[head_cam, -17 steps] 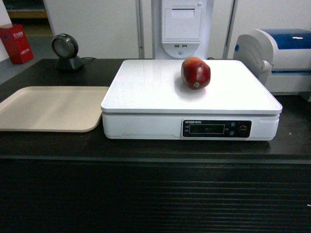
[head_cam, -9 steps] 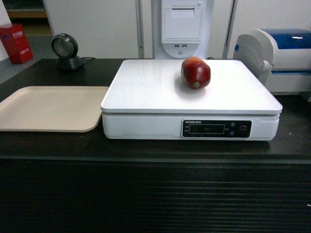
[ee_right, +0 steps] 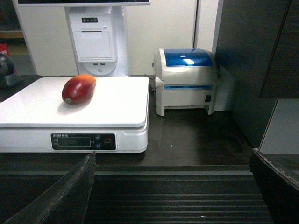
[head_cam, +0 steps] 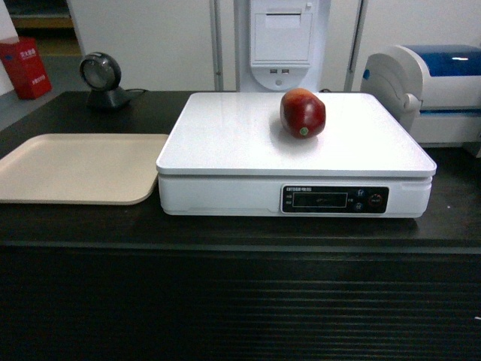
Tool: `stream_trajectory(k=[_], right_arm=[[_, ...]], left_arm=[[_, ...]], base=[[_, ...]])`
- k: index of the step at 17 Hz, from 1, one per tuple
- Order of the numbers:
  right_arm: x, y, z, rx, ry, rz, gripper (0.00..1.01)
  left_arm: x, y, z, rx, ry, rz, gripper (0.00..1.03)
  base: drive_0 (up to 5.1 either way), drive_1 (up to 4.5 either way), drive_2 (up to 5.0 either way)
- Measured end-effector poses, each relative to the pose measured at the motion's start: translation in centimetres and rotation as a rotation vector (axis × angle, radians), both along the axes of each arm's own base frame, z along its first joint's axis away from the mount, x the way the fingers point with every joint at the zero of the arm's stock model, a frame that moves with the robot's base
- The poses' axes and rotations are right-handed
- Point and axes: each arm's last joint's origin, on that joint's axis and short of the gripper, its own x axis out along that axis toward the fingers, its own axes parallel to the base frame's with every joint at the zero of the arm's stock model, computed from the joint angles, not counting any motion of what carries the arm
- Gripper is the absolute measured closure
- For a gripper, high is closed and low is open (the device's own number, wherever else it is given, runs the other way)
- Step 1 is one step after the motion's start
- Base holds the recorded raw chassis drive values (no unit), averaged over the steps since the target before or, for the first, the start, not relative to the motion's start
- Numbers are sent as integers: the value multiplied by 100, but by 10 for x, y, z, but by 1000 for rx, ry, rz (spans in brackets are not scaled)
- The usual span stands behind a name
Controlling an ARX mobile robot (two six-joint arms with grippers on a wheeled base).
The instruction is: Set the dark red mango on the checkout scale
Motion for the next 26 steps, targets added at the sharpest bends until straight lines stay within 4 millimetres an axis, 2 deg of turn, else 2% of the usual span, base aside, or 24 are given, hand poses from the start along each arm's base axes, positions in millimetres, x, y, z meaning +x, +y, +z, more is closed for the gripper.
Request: stream_trajectory(k=[9, 14, 25, 26], right_arm=[[0, 0, 0, 0, 0, 0, 3], [0, 0, 0, 0, 0, 0, 3], [0, 0, 0, 0, 0, 0, 3], [0, 0, 0, 0, 0, 0, 3]], left_arm=[[-35, 0, -32, 0, -3, 0, 101], [-44, 0, -42, 0, -23, 0, 101], [-55, 0, -43, 0, -18, 0, 101], [-61, 0, -49, 0, 37, -1, 101]], base=[[0, 0, 0], [0, 0, 0], [0, 0, 0], [0, 0, 0]])
